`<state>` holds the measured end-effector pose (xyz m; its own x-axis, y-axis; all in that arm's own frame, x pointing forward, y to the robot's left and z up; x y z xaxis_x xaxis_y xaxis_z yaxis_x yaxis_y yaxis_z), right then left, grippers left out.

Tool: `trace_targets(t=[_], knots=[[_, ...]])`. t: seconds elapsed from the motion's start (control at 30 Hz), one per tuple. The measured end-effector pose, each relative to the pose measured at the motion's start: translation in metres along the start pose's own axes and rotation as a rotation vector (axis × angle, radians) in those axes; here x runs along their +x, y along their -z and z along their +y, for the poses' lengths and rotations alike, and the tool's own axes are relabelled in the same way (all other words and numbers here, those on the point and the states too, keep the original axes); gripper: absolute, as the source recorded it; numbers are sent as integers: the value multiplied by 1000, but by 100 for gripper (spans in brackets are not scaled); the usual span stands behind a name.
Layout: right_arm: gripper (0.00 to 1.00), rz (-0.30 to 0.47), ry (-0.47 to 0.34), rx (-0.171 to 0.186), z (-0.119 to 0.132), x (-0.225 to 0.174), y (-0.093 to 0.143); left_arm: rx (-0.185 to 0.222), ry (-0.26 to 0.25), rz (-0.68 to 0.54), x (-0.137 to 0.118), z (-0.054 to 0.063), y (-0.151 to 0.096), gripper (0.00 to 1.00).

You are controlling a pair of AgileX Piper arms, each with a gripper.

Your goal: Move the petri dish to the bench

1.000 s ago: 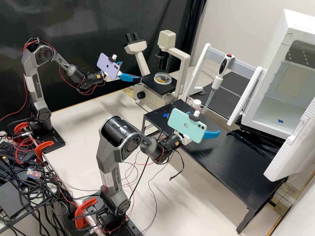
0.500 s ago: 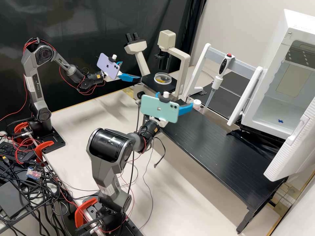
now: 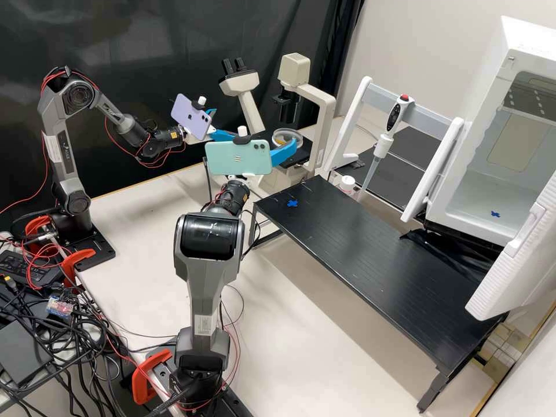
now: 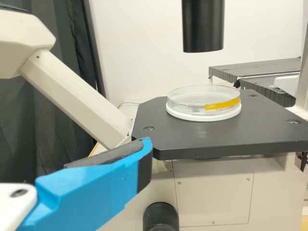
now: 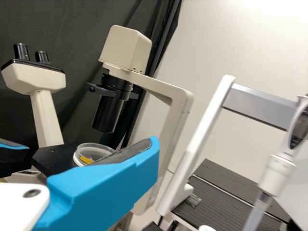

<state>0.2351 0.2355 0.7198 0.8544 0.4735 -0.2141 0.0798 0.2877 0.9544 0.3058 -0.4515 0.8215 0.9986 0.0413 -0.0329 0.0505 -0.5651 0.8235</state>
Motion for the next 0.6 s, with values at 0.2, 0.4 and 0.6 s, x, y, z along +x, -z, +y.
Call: trace_targets(t=[0.2, 0.4, 0.6], knots=[[100, 5, 77, 1, -12, 34, 12, 0, 0, 0, 0, 0, 0, 100], [100, -45, 139, 58, -19, 75, 13, 0, 0, 0, 0, 0, 0, 100], [100, -109, 161, 111, -17, 109, 2, 0, 0, 0, 0, 0, 0, 100]])
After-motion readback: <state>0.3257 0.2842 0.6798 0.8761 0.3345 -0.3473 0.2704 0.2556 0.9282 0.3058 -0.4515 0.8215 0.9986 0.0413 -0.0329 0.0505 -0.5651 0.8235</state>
